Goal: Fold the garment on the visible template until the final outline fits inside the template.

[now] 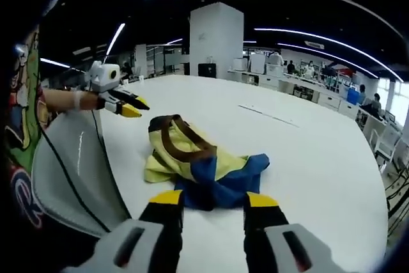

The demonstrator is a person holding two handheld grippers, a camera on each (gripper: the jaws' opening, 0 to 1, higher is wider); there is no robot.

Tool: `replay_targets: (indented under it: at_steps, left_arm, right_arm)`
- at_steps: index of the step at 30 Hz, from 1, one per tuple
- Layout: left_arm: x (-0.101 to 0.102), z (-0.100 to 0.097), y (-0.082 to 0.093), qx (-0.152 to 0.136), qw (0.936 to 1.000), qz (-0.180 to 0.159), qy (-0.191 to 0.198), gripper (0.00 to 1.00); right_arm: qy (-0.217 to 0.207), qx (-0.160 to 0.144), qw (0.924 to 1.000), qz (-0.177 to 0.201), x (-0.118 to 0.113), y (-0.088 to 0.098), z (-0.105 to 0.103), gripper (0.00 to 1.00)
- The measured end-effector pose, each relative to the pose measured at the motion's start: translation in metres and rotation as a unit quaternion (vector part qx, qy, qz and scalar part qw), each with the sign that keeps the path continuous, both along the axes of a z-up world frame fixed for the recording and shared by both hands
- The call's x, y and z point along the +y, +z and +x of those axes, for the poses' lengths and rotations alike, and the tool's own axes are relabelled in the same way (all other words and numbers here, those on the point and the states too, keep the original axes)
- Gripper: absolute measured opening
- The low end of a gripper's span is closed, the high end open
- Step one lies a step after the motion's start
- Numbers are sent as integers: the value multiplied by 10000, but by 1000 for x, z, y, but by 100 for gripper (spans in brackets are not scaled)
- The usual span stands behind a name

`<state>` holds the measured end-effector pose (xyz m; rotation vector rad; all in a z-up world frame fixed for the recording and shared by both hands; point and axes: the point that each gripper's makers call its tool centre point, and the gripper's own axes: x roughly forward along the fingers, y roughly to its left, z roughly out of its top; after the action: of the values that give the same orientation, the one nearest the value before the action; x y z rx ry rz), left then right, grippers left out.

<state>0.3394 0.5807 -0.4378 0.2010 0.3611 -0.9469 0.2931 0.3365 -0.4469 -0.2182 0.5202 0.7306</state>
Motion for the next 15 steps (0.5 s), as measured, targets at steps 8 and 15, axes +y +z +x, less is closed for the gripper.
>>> replay_targets:
  at_steps: [8, 15]
  left_arm:
    - [-8, 1, -13, -165, 9982, 496, -298, 16]
    - [-7, 7, -24, -180, 9969, 736, -228, 14]
  right_arm:
    - [425, 35, 9987, -287, 17, -10, 9, 30]
    - [534, 24, 9978, -388, 22, -13, 14, 26]
